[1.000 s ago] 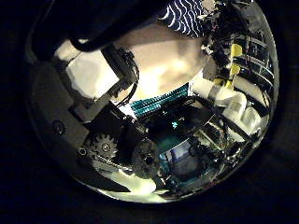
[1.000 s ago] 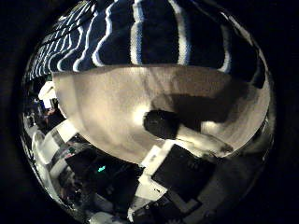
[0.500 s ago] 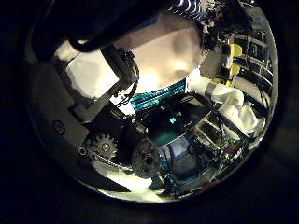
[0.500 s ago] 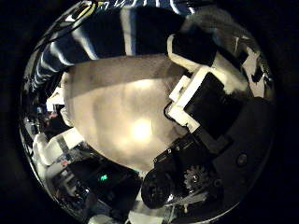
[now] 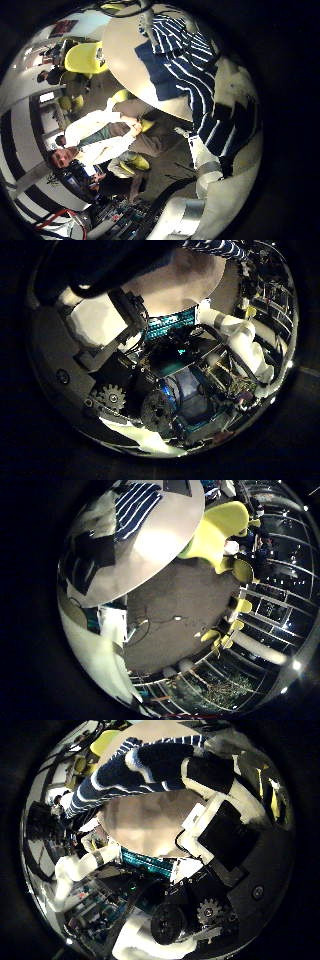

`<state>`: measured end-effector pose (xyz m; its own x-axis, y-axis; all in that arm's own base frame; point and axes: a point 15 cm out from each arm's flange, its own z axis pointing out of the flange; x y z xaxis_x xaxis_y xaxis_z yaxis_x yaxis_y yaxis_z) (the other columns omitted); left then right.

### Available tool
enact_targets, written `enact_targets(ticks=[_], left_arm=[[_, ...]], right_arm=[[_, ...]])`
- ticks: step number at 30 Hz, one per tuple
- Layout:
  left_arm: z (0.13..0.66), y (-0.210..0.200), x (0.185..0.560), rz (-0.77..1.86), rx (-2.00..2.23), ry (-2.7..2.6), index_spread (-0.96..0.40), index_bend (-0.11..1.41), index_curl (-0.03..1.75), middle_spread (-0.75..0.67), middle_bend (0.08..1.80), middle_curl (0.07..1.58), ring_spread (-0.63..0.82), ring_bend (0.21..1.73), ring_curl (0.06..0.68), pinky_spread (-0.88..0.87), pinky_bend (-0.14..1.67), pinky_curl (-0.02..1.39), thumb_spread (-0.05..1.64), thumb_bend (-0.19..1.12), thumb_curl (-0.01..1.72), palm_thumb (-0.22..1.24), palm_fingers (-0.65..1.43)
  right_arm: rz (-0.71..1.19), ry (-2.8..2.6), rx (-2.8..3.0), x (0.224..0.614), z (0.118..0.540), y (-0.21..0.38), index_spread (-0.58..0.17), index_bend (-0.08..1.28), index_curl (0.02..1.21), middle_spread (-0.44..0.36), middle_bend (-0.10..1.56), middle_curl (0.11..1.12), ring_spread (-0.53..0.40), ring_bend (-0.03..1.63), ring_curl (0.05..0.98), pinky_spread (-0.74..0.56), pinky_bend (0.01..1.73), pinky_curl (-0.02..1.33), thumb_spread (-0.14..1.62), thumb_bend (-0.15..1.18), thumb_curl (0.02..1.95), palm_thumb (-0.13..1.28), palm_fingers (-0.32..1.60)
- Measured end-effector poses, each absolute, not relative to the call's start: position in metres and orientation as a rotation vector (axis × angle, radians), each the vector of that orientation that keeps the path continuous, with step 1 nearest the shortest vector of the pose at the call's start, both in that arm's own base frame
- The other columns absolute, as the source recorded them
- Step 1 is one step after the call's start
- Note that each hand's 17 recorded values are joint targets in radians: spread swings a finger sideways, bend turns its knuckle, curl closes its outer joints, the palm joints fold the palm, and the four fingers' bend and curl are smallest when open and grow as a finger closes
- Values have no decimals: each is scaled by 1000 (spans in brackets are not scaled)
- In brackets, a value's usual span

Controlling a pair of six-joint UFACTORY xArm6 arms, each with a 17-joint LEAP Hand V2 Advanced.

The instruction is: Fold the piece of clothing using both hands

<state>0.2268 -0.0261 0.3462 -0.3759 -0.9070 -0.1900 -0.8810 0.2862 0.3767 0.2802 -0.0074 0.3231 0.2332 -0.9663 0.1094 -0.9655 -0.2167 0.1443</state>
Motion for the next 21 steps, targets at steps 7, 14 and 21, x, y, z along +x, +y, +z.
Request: enact_targets(ticks=[7, 14, 21], left_arm=[[344, -14, 303, -771, 1793, -2438, -609, 178, 1484, -675, 813, 1056, -474, 1317, 512, -598, 1253, 591, 1067, -17, 532, 784, 1064], [296, -16, 394, -772, 1798, -2415, -595, 171, 1497, -678, 797, 1070, -470, 1322, 519, -594, 1244, 603, 1074, -22, 527, 783, 1029], [254, -24, 454, -791, 1777, -2442, -577, 167, 1492, -685, 790, 1083, -471, 1319, 523, -601, 1227, 613, 1084, -26, 504, 724, 967]], right_arm=[[-56, -1810, 2291, 338, 320, 0, -353, 1027, 1034, -196, 1261, 919, -250, 1368, 795, -181, 1338, 861, 1221, -8, 611, 1025, 995], [-126, -1746, 2252, 402, 284, 9, -349, 1035, 1037, -193, 1266, 919, -250, 1367, 809, -185, 1315, 918, 1226, -12, 628, 1003, 982], [-128, -1695, 2223, 471, 247, 12, -348, 1040, 1042, -187, 1271, 928, -254, 1373, 828, -192, 1286, 981, 1234, -15, 618, 940, 937]])
